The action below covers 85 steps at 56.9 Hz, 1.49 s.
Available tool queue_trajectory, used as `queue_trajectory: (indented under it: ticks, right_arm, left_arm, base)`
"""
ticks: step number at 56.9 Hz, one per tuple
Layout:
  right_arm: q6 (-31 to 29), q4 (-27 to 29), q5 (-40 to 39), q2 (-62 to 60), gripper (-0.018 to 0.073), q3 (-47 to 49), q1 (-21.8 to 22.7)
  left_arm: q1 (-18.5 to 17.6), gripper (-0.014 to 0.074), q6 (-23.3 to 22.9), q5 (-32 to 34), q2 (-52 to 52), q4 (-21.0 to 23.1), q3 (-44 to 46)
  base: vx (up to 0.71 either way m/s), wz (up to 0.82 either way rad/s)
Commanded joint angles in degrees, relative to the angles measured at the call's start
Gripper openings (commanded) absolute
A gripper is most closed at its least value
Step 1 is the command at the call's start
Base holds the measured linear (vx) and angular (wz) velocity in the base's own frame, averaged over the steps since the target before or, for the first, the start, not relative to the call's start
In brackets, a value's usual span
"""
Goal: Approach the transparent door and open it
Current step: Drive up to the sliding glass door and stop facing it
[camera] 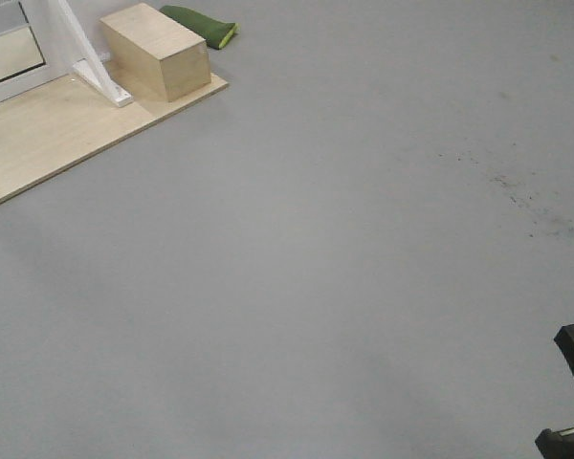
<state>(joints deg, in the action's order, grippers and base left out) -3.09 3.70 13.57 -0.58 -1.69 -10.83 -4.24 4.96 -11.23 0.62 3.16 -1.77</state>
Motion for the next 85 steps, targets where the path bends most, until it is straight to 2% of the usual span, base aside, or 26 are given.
queue_trajectory:
  ticks: [1, 55, 85]
  right_arm:
    - [-0.34, -0.33, -4.82, -0.91, -0.0001, -0.29, 0.36]
    - [-0.34, -0.33, -4.84, -0.91, -0.0001, -0.29, 0.36]
    - [-0.34, -0.33, -4.84, -0.91, -0.0001, -0.29, 0.36]
  left_arm:
    - [-0.33, 0.0003, -0.33, 4.61, 0.84, 0.16, -0.48]
    - [-0.33, 0.0003, -0.33, 4.61, 0.84, 0.16, -0.48]
    - [-0.33, 0.0003, -0.33, 4.61, 0.84, 0.16, -0.48]
  base:
    - [0.42, 0.38]
    - [0.46, 0.2]
    - [0.47, 0.45]
